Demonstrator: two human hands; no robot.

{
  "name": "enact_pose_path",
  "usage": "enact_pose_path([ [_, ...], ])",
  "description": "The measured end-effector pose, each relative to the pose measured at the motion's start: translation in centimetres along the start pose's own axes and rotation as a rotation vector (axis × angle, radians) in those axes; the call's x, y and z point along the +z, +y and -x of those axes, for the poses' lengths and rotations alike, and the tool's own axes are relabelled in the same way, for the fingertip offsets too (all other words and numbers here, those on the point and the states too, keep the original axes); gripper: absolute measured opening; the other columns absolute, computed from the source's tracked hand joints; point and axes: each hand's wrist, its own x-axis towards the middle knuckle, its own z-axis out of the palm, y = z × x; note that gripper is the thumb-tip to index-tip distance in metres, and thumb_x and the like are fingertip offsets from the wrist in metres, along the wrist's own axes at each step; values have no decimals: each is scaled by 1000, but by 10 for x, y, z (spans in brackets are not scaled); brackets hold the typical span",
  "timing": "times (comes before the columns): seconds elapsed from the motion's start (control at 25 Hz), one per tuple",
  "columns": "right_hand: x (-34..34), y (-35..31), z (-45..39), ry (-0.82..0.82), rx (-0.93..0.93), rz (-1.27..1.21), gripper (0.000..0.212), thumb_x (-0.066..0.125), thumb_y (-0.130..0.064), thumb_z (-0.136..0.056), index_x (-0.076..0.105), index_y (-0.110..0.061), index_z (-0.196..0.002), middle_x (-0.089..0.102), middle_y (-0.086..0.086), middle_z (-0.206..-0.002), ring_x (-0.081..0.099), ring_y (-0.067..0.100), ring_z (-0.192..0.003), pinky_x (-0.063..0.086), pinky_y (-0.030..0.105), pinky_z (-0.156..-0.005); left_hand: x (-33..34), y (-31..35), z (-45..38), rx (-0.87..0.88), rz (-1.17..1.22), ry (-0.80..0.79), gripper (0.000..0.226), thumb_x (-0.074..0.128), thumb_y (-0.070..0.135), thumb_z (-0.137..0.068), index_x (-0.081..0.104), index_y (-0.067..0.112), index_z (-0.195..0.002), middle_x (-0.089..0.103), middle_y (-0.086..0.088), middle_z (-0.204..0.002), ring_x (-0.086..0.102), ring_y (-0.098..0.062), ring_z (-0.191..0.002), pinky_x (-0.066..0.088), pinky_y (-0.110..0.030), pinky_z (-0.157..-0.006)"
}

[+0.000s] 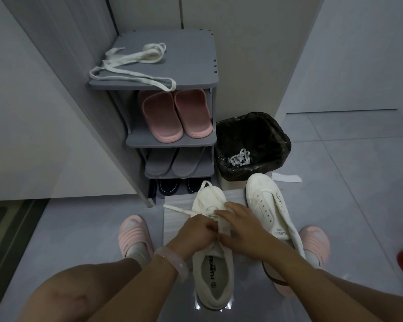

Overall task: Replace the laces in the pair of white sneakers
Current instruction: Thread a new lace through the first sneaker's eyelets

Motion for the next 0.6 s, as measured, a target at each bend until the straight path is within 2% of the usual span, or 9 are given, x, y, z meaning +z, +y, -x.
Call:
enact_pose_path([
  [0.08,0,0,1,-96,33,1,63,53,-47,-85,28,-39,-142,-7,1,-158,-11,23,-145,6,43,-117,0,2,3,12,9,40,19,53,6,-85,70,3,-94,67,-11,-96,55,-15,-85,39,-20,-67],
  [0.2,-2,-2,0,-90,75,52,63,56,-44,-85,27,-42,-142,-18,0,-157,-22,23,-143,-1,45,-116,-20,16,12,50,-50,163,15,53,6,-87,69,6,-89,59,-7,-91,50,-11,-81,44,-19,-77],
  [0.24,-3,-4,-2,-103,81,67,63,56,-45,-85,28,-41,-142,-19,0,-156,-22,24,-143,-1,45,-116,-35,22,16,42,34,253,15,53,5,-88,67,7,-85,55,-3,-86,50,-11,-78,45,-17,-75],
  [0.28,-4,-5,-2,-114,83,61,63,56,-45,-85,28,-39,-142,-18,1,-157,-21,24,-143,0,46,-116,-55,27,21,15,234,334,17,52,3,-88,65,9,-79,55,0,-82,52,-12,-77,45,-15,-71],
  [0.36,-3,-5,-3,-116,71,14,62,57,-43,-85,31,-37,-141,-14,2,-157,-16,25,-144,4,47,-117,-98,33,33,35,921,423,25,46,2,-92,54,12,-71,63,-1,-77,61,-16,-79,48,-22,-76],
  [0.4,-2,-4,-2,-107,57,-32,63,59,-41,-84,32,-36,-141,-10,3,-158,-8,25,-145,9,47,-117,-113,33,38,63,1246,402,29,40,3,-94,49,12,-69,66,-3,-72,65,-19,-76,54,-28,-76],
  [0.44,0,-3,-2,-94,43,-103,65,62,-39,-83,33,-34,-141,-5,4,-157,5,24,-144,18,44,-116,-120,33,41,51,1417,363,31,35,6,-96,45,11,-67,64,-3,-62,66,-22,-67,58,-31,-67],
  [0.52,3,-3,0,-79,28,-283,79,66,-32,-81,21,-27,-146,2,1,-156,23,17,-137,28,32,-112,-111,30,34,-151,1232,327,31,33,12,-95,40,12,-65,49,-1,-47,49,-20,-47,49,-23,-43],
  [0.6,6,-4,0,-83,26,-379,98,67,-26,-81,-3,-27,-149,-3,-6,-156,12,13,-143,22,25,-112,-85,24,24,-290,627,316,25,38,21,-96,44,13,-73,48,-2,-58,41,-15,-50,37,-23,-49],
])
